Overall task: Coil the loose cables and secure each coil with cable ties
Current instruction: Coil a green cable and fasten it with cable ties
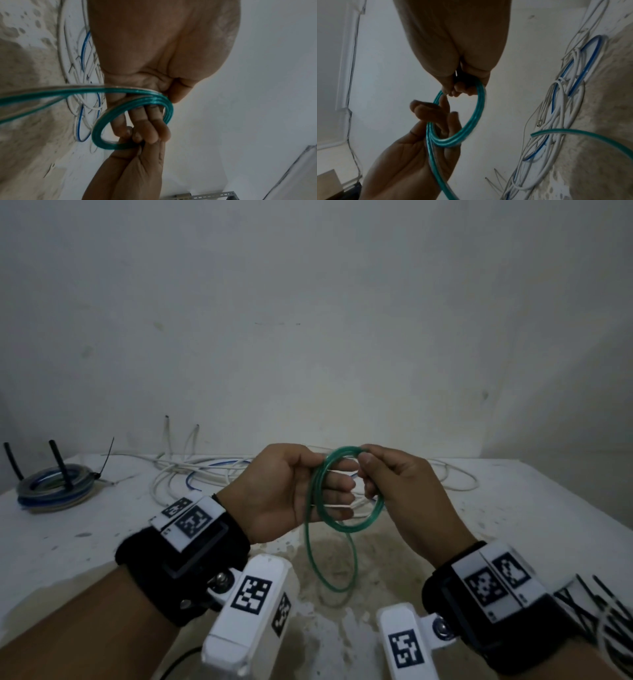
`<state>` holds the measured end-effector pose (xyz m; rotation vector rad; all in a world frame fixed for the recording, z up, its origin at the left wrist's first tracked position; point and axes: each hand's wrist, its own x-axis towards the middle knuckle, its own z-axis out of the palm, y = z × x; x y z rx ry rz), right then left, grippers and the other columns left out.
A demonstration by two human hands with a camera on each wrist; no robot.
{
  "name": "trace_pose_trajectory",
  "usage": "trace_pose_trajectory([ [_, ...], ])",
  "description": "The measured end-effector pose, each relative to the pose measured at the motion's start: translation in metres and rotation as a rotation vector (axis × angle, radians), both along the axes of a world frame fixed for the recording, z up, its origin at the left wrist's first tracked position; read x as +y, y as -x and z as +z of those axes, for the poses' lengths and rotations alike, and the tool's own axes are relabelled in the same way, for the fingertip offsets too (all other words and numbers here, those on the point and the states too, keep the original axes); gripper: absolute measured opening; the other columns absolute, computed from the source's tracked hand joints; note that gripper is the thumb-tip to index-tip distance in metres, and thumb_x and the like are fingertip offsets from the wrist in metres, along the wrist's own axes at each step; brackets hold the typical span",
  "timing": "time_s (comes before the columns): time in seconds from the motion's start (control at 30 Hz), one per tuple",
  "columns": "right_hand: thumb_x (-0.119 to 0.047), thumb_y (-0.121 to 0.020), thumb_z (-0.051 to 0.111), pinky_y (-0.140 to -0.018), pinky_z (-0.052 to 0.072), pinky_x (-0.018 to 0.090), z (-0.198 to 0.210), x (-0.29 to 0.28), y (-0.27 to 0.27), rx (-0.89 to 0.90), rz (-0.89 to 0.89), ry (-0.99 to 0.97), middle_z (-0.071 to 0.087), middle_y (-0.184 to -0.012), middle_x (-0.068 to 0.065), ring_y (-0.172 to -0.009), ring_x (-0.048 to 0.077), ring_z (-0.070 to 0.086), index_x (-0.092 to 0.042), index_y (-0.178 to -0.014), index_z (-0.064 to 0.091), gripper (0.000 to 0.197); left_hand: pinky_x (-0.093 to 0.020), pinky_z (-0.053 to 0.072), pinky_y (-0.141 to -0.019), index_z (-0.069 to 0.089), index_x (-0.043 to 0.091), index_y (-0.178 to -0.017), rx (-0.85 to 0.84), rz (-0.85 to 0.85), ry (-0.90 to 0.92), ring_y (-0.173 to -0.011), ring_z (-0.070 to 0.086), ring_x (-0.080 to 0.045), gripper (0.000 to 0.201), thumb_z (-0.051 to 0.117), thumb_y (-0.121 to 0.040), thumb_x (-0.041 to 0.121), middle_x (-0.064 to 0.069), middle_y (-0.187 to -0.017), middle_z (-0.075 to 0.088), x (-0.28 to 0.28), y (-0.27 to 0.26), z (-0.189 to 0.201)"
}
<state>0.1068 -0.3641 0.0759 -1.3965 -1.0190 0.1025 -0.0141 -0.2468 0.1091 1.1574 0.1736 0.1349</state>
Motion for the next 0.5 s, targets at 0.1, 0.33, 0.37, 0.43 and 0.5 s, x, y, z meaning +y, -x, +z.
trace_pose_trajectory([
  [0.1, -0.015, -0.095, 0.052, -0.061, 0.042, 0.026, -0.002, 0.004, 0.002, 0.010, -0.051, -0.025, 0.053, -0.061, -0.006, -0.058, 0.010, 0.047, -0.018, -0.081, 0.069, 0.023, -0.031, 0.045, -0.062, 0.065, 0.002, -0.090, -0.018, 0.085, 0.022, -0.047, 0.044, -0.015, 0.036, 0.036, -0.093, 0.024, -0.003, -0.058, 0.048, -0.004, -0.004, -0.001],
  [0.33, -0.019, -0.097, 0.050, -0.065, 0.048, 0.022, -0.003, 0.009, 0.010, 0.152, -0.019, -0.010, 0.063, -0.075, -0.002, -0.066, 0.009, 0.057, -0.016, -0.098, 0.066, 0.017, -0.019, 0.026, -0.039, 0.053, 0.009, -0.082, -0.115, 0.232, 0.080, -0.038, 0.023, -0.006, 0.027, 0.039, -0.099, 0.025, 0.007, -0.054, 0.028, -0.009, -0.009, -0.009],
  [0.37, -0.025, -0.097, 0.049, -0.067, 0.048, 0.024, -0.004, 0.009, 0.012, 0.159, -0.065, 0.042, 0.064, -0.079, -0.003, -0.070, 0.010, 0.059, -0.018, -0.101, 0.063, 0.016, -0.019, 0.025, -0.039, 0.052, 0.010, -0.082, -0.137, 0.250, 0.088, -0.037, 0.022, -0.006, 0.028, 0.038, -0.100, 0.026, 0.007, -0.053, 0.028, -0.008, -0.009, -0.010],
  [0.43, -0.035, -0.097, 0.045, -0.069, 0.046, 0.030, -0.009, 0.007, 0.016, 0.108, -0.235, 0.185, 0.064, -0.084, 0.000, -0.077, 0.015, 0.060, -0.015, -0.097, 0.061, 0.026, -0.018, 0.025, -0.038, 0.050, 0.011, -0.082, -0.183, 0.286, 0.115, -0.037, 0.022, -0.005, 0.029, 0.036, -0.101, 0.026, 0.008, -0.053, 0.029, -0.003, -0.008, -0.008],
  [0.5, -0.031, -0.095, 0.047, -0.075, 0.047, 0.033, -0.014, 0.001, 0.025, 0.019, -0.208, 0.301, 0.065, -0.090, 0.006, -0.086, 0.022, 0.061, -0.007, -0.093, 0.064, 0.030, -0.018, 0.026, -0.038, 0.049, 0.012, -0.081, -0.219, 0.324, 0.153, -0.037, 0.023, -0.005, 0.030, 0.034, -0.102, 0.027, 0.008, -0.052, 0.030, 0.005, -0.006, -0.005],
])
